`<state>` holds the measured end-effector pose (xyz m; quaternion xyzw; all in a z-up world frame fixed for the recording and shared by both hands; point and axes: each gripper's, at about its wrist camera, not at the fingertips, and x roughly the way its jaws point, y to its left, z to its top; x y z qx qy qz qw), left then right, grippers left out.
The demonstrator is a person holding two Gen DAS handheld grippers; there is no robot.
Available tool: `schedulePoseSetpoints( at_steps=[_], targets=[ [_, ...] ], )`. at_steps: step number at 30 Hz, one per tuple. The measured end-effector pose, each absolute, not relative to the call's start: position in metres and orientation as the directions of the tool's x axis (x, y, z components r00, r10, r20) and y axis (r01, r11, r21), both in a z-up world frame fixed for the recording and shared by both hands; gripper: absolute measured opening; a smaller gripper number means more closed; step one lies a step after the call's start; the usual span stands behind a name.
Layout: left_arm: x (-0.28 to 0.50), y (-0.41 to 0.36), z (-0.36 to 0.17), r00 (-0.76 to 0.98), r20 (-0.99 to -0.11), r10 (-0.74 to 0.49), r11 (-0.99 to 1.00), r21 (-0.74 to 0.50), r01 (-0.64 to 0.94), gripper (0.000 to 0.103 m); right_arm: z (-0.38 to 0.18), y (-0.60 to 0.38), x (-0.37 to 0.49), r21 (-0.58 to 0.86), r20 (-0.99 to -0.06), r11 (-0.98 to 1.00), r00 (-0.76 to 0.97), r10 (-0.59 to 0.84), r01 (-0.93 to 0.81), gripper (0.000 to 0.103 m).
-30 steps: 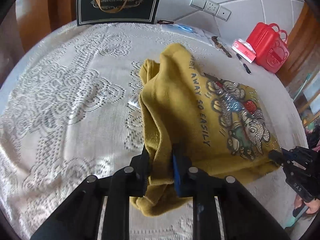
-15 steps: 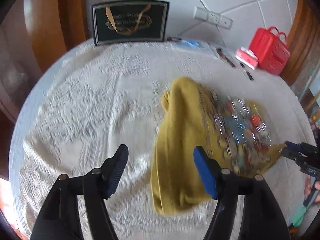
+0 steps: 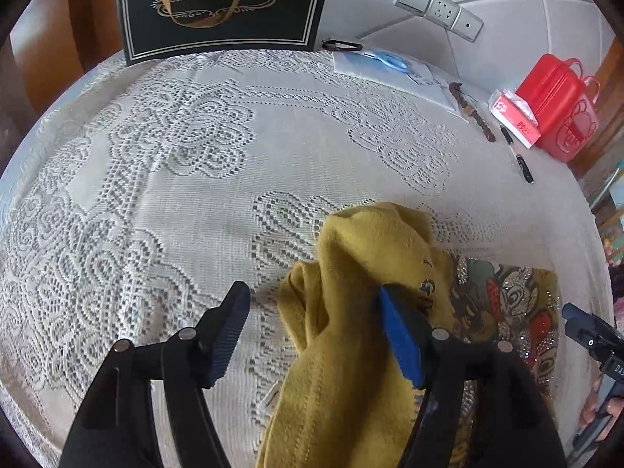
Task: Fold clothes
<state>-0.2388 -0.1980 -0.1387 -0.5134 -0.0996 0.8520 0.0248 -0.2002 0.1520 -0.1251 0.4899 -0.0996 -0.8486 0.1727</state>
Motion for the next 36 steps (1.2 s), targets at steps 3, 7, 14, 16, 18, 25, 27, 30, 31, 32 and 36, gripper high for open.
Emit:
schedulePoseSetpoints(
  at_steps=[3, 7, 14, 16, 18, 25, 27, 30, 31, 32, 36],
  targets=[
    [-0.235, -0.194, -0.139, -0.474, -0.871, 0.132, -0.985, -0.169, 0.037, 0.041, -0.136, 0.151, -0.210, 0.399, -0.776, -0.894, -0.444, -0.448, 0.206, 0.061],
    [-0.221, -0.183, -0.123, -0.503, -0.857, 0.114, -0.991, -0.133, 0.002, 0.015, -0.138, 0.127, -0.210, 0.326, -0.783, -0.902, -0.453, -0.426, 0.285, 0.033],
    [-0.143, -0.185, -0.042, -0.675, -0.720, 0.161, -0.983, -0.177, -0.045, 0.014, -0.111, 0.140, -0.185, 0.357, -0.685, -0.871, -0.539, -0.490, 0.339, 0.015],
    [-0.127, -0.185, -0.028, -0.690, -0.705, 0.166, -0.982, -0.181, -0.052, 0.014, -0.104, 0.149, -0.179, 0.369, -0.654, -0.859, -0.558, -0.511, 0.354, 0.015],
    [-0.128, -0.186, -0.026, -0.672, -0.723, 0.163, -0.982, -0.187, -0.037, 0.014, -0.101, 0.154, -0.178, 0.384, -0.640, -0.852, -0.563, -0.523, 0.355, 0.015],
    [-0.203, -0.213, -0.067, -0.553, -0.823, -0.128, -0.976, 0.006, 0.217, 0.042, -0.106, 0.150, -0.200, 0.340, -0.693, -0.899, -0.573, -0.438, 0.277, 0.016],
    [-0.201, -0.223, -0.063, -0.580, -0.810, -0.081, -0.976, -0.055, 0.212, 0.055, -0.103, 0.147, -0.198, 0.359, -0.684, -0.886, -0.563, -0.463, 0.292, 0.023],
    [-0.199, -0.219, -0.055, -0.620, -0.785, -0.006, -0.991, -0.080, 0.111, 0.069, -0.100, 0.145, -0.197, 0.343, -0.679, -0.885, -0.568, -0.466, 0.315, 0.034],
    [-0.201, -0.218, -0.056, -0.621, -0.784, -0.009, -0.993, -0.066, 0.097, 0.069, -0.100, 0.143, -0.199, 0.336, -0.684, -0.887, -0.565, -0.460, 0.316, 0.035],
    [-0.204, -0.217, -0.058, -0.617, -0.787, -0.013, -0.995, -0.052, 0.088, 0.069, -0.101, 0.142, -0.202, 0.334, -0.689, -0.889, -0.563, -0.457, 0.313, 0.036],
    [-0.222, -0.216, -0.078, -0.579, -0.815, 0.015, -0.993, -0.081, 0.088, 0.069, -0.109, 0.136, -0.205, 0.363, -0.691, -0.877, -0.540, -0.480, 0.316, 0.037]
  ],
)
